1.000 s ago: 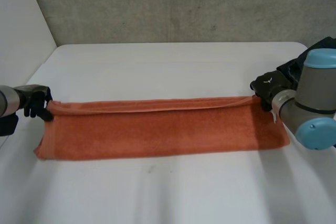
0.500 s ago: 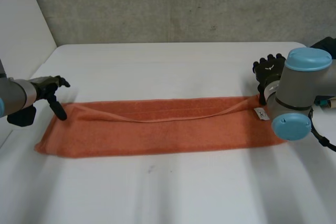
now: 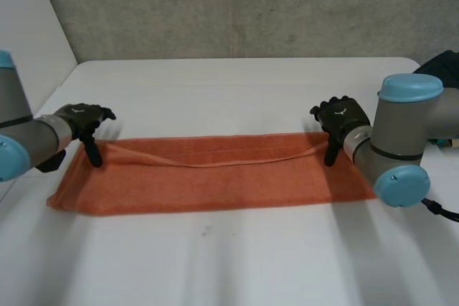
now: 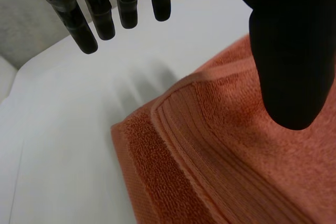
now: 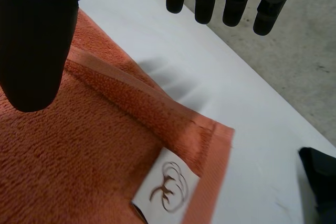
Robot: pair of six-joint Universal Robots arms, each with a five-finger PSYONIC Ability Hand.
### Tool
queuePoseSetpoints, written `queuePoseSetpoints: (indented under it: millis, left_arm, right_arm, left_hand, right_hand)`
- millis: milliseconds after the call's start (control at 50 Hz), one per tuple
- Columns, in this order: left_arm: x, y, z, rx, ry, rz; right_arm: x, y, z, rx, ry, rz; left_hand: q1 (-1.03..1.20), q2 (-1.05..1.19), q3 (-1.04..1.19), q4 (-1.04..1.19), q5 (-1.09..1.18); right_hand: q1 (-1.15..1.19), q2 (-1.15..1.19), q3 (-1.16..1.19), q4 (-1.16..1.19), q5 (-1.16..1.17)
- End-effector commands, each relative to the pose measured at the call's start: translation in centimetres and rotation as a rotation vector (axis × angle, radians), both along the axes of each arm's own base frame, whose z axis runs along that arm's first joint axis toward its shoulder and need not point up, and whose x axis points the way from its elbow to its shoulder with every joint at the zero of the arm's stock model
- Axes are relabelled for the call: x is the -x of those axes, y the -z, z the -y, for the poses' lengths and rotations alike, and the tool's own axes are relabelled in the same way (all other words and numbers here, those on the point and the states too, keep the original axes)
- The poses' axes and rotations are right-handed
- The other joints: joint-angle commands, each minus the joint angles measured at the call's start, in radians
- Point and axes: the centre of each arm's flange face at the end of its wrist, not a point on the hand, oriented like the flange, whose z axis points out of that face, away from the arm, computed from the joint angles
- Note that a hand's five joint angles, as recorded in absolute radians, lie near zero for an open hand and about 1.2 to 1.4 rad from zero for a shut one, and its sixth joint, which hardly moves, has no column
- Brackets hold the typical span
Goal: Fold the laundry.
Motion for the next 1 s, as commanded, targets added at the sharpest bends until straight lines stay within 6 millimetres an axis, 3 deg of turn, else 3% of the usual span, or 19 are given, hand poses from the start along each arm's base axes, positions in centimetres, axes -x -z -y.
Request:
queuePoseSetpoints:
  millis: [20, 180, 240, 300, 360, 460, 600, 720, 840, 940, 1000]
  left_arm:
    - [1.2, 1.6, 1.9, 0.040, 0.028, 0.081]
    - [2.5, 2.8, 5.5, 0.154, 0.045, 0.122]
    - [2.9, 1.8, 7.3, 0.263, 0.032, 0.177]
    - [1.5, 0.3, 9.3, 0.352, -0.050, 0.139]
    - [1.6, -0.6, 9.6, 0.379, -0.072, 0.063]
    - [2.5, -1.1, 8.7, 0.336, -0.074, -0.065]
    - [2.3, -1.0, 7.6, 0.311, -0.055, -0.064]
    - [1.5, -2.2, 5.7, 0.273, -0.057, -0.058]
    - [1.1, -4.5, 2.6, 0.218, -0.022, -0.077]
    - [1.6, -6.2, -0.8, 0.162, 0.053, -0.130]
    - [1.9, -6.6, -2.2, 0.143, 0.084, -0.158]
  right_arm:
    - [-0.6, 1.9, 2.3, 0.024, 0.008, 0.009]
    - [-1.7, 4.0, 6.0, 0.178, 0.023, 0.046]
    - [-1.6, 3.5, 7.8, 0.296, 0.073, 0.086]
    - [-1.6, 2.4, 8.9, 0.411, 0.116, 0.138]
    - [-1.6, 1.6, 9.4, 0.480, 0.138, 0.165]
    - [-1.0, 1.2, 8.9, 0.455, 0.166, 0.154]
    - [-0.5, 1.2, 7.5, 0.348, 0.141, 0.107]
    - [1.5, -0.9, 5.4, 0.205, 0.157, 0.056]
    - [4.3, -2.9, 1.8, -0.005, 0.150, -0.008]
    - [7.0, -2.3, -1.2, -0.185, 0.164, -0.071]
    - [7.7, -1.7, -1.8, -0.197, 0.171, -0.085]
  left_hand:
    - [-0.011, -0.027, -0.033, -0.022, -0.050]
    - [-0.011, -0.027, -0.033, -0.022, -0.050]
    - [-0.011, -0.027, -0.033, -0.022, -0.050]
    - [-0.011, -0.027, -0.033, -0.022, -0.050]
    - [-0.011, -0.027, -0.033, -0.022, -0.050]
    - [-0.011, -0.027, -0.033, -0.022, -0.050]
    - [-0.011, -0.027, -0.033, -0.022, -0.050]
    - [-0.011, -0.027, -0.033, -0.022, -0.050]
    - [-0.011, -0.027, -0.033, -0.022, -0.050]
    - [-0.011, -0.027, -0.033, -0.022, -0.050]
    - [-0.011, -0.027, -0.033, -0.022, -0.050]
  right_hand:
    - [-0.044, -0.030, -0.031, -0.033, -0.046]
    - [-0.044, -0.030, -0.031, -0.033, -0.046]
    - [-0.044, -0.030, -0.031, -0.033, -0.046]
    - [-0.044, -0.030, -0.031, -0.033, -0.046]
    - [-0.044, -0.030, -0.031, -0.033, -0.046]
    - [-0.044, -0.030, -0.031, -0.033, -0.046]
    - [-0.044, -0.030, -0.031, -0.033, -0.046]
    - [-0.044, -0.030, -0.031, -0.033, -0.046]
    - [-0.044, -0.030, -0.031, -0.033, -0.046]
    - [-0.044, -0.030, -0.031, -0.033, -0.046]
    - [-0.044, -0.030, -0.031, -0.033, -0.046]
